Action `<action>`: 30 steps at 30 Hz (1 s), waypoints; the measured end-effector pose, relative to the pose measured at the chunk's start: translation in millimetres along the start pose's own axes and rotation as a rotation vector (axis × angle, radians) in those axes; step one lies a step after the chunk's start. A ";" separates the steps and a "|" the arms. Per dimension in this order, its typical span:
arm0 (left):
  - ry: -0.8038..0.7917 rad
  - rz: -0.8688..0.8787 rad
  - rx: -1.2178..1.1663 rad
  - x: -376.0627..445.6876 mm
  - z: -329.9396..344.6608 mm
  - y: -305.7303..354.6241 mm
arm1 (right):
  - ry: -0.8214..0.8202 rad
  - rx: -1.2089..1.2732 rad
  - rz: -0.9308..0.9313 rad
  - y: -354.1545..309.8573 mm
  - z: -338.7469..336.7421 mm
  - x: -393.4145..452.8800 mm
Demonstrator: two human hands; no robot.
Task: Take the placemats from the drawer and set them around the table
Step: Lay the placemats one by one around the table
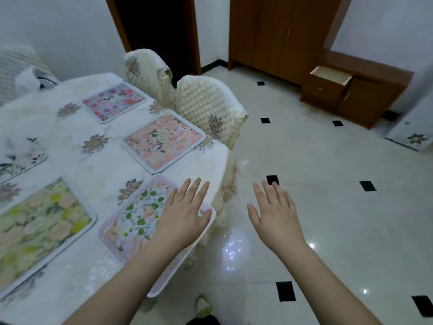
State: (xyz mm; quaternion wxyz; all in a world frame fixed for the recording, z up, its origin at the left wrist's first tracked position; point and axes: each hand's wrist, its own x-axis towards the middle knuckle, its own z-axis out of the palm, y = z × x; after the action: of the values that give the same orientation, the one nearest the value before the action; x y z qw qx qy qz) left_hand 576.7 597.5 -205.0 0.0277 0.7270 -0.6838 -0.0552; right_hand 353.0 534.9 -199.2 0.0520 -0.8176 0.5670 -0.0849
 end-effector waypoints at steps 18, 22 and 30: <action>0.004 -0.487 -0.107 -17.2 37.5 -133.6 | -0.317 -0.027 -0.524 -140.5 70.9 117.6; 0.039 -0.580 -0.101 -22.2 57.7 -141.5 | -0.417 -0.022 -0.591 -149.2 85.3 141.2; -0.012 -0.837 -0.074 -30.7 87.7 -121.3 | -0.547 -0.009 -0.857 -154.1 123.4 172.3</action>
State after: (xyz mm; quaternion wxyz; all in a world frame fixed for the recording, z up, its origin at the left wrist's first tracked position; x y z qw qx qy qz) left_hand 684.8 638.9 -304.8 0.0252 0.9402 -0.3273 -0.0904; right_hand 578.0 426.4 -278.4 0.1557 -0.9694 0.1466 0.1210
